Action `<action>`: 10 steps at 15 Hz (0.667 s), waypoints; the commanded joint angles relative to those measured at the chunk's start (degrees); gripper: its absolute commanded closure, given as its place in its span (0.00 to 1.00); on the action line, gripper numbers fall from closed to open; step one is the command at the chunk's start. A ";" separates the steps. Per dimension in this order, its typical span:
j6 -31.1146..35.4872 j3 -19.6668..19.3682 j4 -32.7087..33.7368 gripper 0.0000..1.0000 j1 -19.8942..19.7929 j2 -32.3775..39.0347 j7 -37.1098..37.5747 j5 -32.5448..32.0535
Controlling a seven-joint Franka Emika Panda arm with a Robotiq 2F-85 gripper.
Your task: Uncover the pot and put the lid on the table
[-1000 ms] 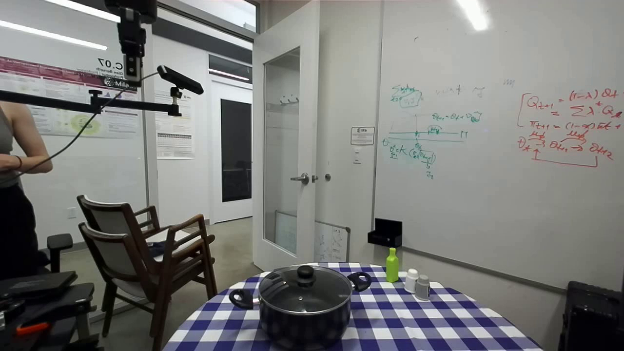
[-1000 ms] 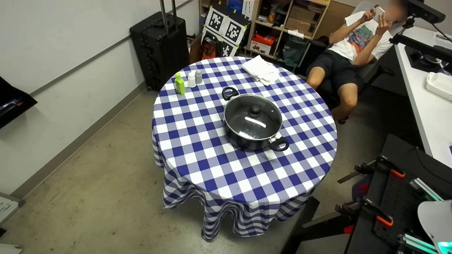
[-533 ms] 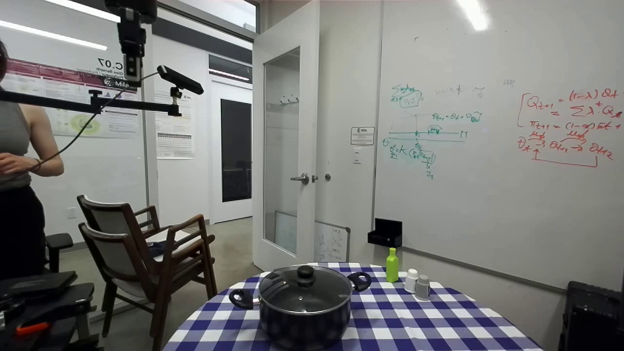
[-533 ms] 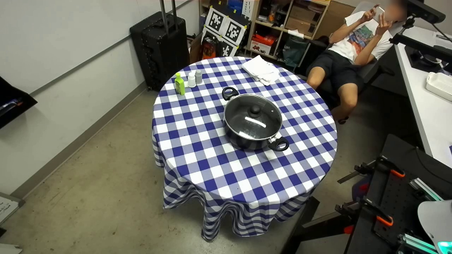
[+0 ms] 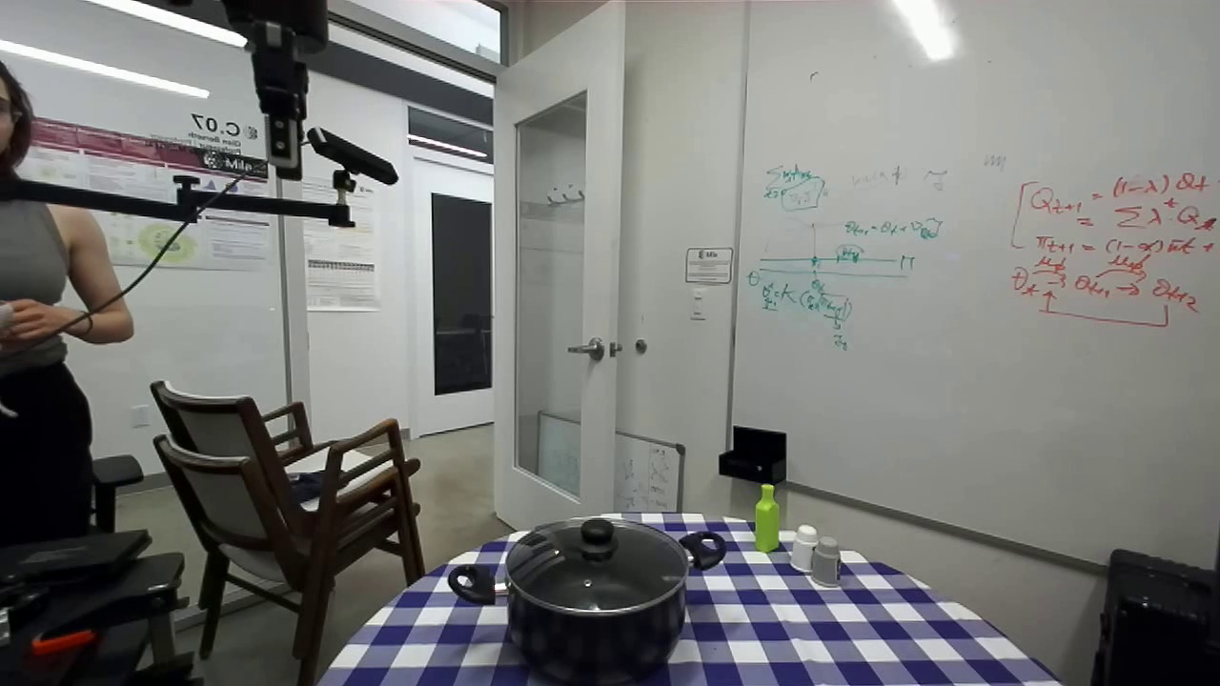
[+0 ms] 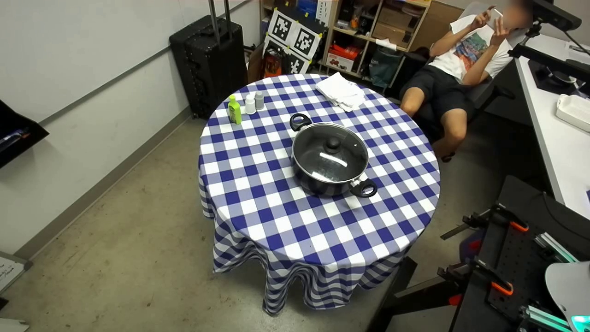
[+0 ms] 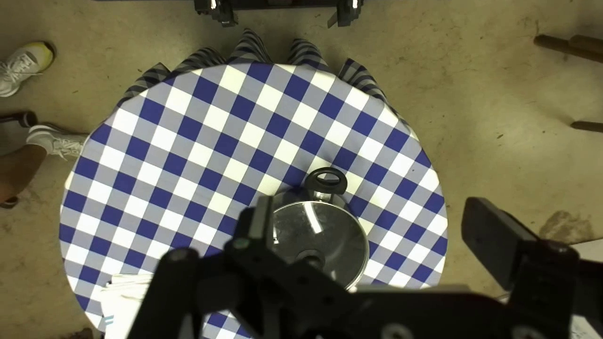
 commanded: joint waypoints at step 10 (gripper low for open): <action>12.43 -1.16 22.18 0.00 3.42 34.76 -15.32 1.02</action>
